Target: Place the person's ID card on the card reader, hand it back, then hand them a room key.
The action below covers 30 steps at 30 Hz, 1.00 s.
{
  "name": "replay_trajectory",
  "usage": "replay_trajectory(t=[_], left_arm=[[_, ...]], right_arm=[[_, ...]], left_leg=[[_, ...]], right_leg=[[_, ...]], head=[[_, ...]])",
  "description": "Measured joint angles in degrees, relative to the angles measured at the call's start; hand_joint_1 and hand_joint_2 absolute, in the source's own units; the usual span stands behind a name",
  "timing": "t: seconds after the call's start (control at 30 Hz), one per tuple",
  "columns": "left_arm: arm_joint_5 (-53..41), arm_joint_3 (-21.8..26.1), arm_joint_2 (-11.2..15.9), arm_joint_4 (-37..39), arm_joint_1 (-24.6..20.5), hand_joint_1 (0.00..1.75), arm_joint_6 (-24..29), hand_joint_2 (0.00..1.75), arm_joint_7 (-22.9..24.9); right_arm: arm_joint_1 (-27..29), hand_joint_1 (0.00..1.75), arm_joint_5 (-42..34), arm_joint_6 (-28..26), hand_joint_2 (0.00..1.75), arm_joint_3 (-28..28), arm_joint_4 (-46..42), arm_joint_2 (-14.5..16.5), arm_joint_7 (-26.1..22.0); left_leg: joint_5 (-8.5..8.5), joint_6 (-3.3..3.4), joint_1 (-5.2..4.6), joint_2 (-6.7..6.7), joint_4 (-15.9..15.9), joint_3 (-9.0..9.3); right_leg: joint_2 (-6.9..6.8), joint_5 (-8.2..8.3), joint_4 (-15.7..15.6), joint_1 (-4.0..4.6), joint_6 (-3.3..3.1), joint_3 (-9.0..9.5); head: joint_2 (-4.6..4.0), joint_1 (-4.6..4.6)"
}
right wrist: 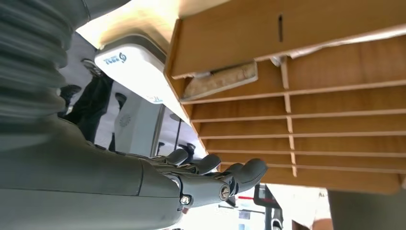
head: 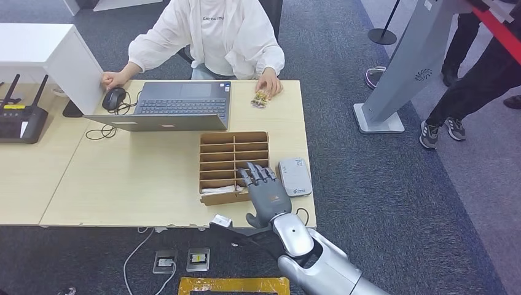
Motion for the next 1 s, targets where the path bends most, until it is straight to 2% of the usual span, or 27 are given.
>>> replay_trajectory(t=[1.0], left_arm=[[-0.33,0.01,-0.19,0.00,0.39,0.00,0.17,0.00,0.00]], right_arm=[[-1.21,0.00,2.39,-5.28,1.75,-2.03,5.30,-0.16,3.72]], left_leg=[[0.00,0.00,0.00,0.00,0.00,0.01]], right_leg=[[0.01,0.00,0.00,0.00,0.00,-0.01]], head=[[0.00,0.00]])
